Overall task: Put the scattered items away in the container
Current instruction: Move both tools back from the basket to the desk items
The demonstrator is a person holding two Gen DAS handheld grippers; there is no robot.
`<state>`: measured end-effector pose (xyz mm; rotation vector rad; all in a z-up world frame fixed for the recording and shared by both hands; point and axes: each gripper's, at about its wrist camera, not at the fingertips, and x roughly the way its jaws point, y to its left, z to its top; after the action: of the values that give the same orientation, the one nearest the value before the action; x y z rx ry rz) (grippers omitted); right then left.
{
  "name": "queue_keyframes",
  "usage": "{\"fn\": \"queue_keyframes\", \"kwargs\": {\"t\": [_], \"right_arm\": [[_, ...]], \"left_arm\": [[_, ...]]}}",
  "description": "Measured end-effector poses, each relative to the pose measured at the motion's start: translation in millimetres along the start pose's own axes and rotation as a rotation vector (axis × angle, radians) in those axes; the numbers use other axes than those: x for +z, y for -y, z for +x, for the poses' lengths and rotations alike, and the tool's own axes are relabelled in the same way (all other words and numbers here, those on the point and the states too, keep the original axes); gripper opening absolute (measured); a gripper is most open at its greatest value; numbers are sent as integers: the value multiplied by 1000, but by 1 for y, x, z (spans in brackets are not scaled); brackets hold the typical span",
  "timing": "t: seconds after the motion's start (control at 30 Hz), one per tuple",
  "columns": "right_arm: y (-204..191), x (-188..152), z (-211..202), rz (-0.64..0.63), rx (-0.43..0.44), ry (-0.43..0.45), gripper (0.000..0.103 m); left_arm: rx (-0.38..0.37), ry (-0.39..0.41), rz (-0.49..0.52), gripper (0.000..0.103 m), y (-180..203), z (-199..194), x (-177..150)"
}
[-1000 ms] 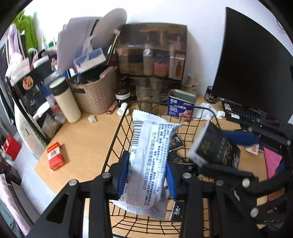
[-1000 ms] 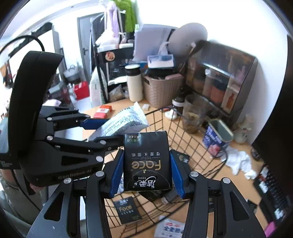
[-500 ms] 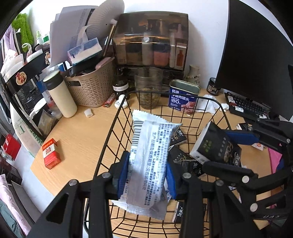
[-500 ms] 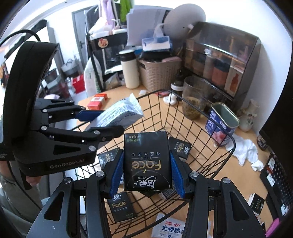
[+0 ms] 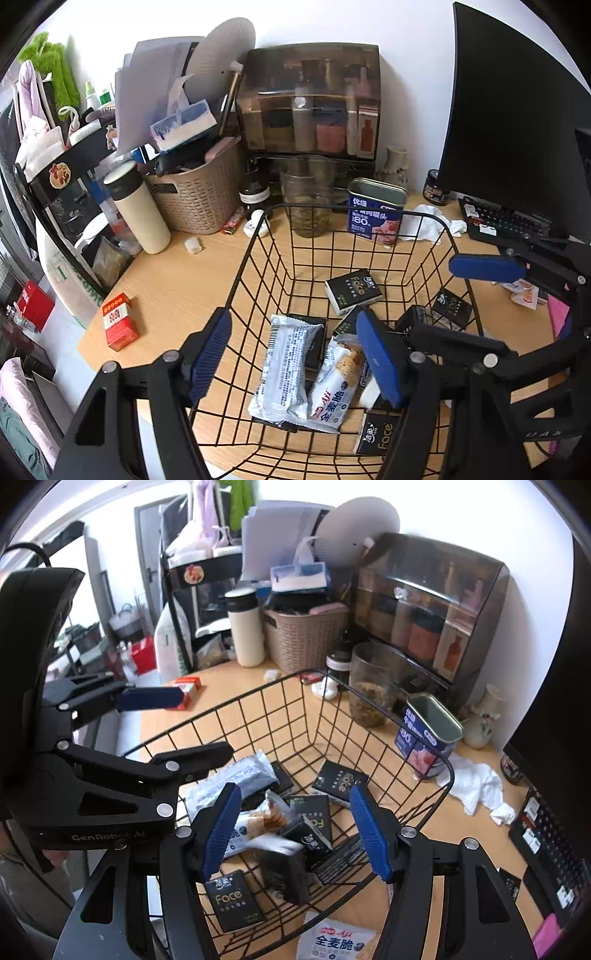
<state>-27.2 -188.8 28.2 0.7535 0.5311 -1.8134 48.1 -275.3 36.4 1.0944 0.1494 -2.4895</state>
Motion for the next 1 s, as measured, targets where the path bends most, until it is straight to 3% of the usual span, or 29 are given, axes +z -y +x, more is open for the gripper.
{"fn": "queue_keyframes", "kwargs": {"t": [0.47,0.6,0.73,1.0], "right_arm": [[1,0,-4,5,8,12,61],[9,2,-24,22,-10,36,61],[35,-13,-63,77,-47,72,61],[99,-84,-116,204,-207,25,61]], "left_arm": [[-46,-8,-13,75,0,2,0],[-67,14,-22,75,8,-11,4],[-146,26,50,75,47,-23,4],[-320,-5,270,75,167,-40,-13]]}}
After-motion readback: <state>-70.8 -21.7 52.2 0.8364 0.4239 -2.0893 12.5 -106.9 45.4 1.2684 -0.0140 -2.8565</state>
